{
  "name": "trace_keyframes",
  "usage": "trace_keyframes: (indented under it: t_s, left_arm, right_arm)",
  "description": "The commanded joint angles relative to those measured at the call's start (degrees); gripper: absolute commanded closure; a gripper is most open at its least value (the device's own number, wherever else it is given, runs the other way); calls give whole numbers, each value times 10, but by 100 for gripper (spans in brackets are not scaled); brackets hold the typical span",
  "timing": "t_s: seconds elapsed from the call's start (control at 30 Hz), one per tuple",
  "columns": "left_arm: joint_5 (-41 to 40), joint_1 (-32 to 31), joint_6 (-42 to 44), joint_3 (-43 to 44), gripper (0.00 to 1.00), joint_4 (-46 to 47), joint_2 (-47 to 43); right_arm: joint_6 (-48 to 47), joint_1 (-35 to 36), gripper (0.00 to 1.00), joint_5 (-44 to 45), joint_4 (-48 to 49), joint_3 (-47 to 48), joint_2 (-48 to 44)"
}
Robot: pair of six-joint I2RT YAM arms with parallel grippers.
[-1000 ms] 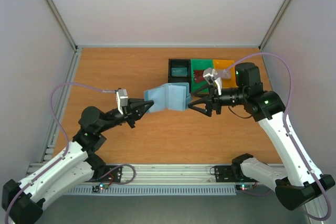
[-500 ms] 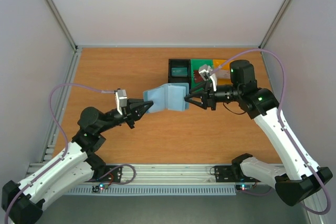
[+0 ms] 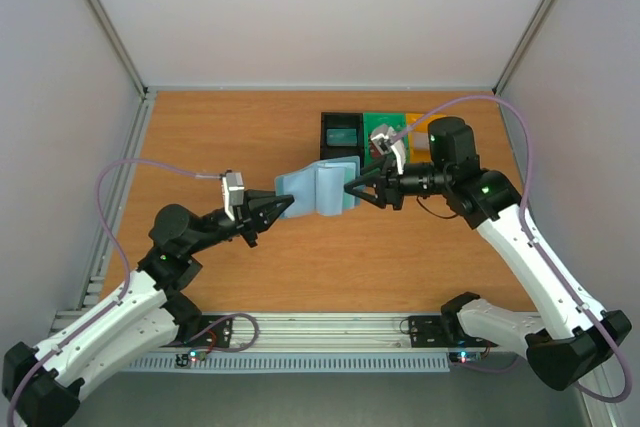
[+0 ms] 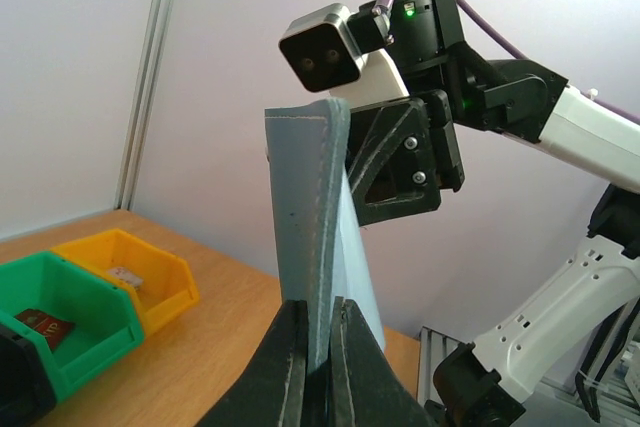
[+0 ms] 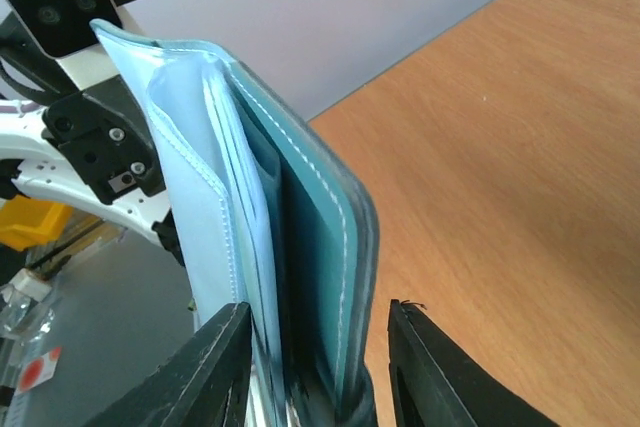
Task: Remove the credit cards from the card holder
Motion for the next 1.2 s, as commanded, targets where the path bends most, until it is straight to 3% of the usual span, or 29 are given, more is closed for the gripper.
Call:
trace_keyframes:
  t_s: [0.0, 0.43, 0.9, 1.0, 1.17]
  left_arm:
    - [3, -4, 9, 12, 100, 32, 0]
    - [-8, -6, 4, 1, 100, 28, -7]
    - [-87, -12, 23, -37, 100, 0, 10]
    - [-91, -16, 26, -41, 86, -3, 15]
    - [-94, -20, 38, -41, 42, -18, 22]
  right_arm:
    - [16, 26, 60, 15, 41, -3, 1]
    - [45, 101, 58, 57, 97, 4, 44]
    - [129, 113, 94, 105, 117, -40, 18]
    - [141, 116, 99, 130, 112, -37, 27]
    - [162, 137, 99, 207, 92, -20, 49]
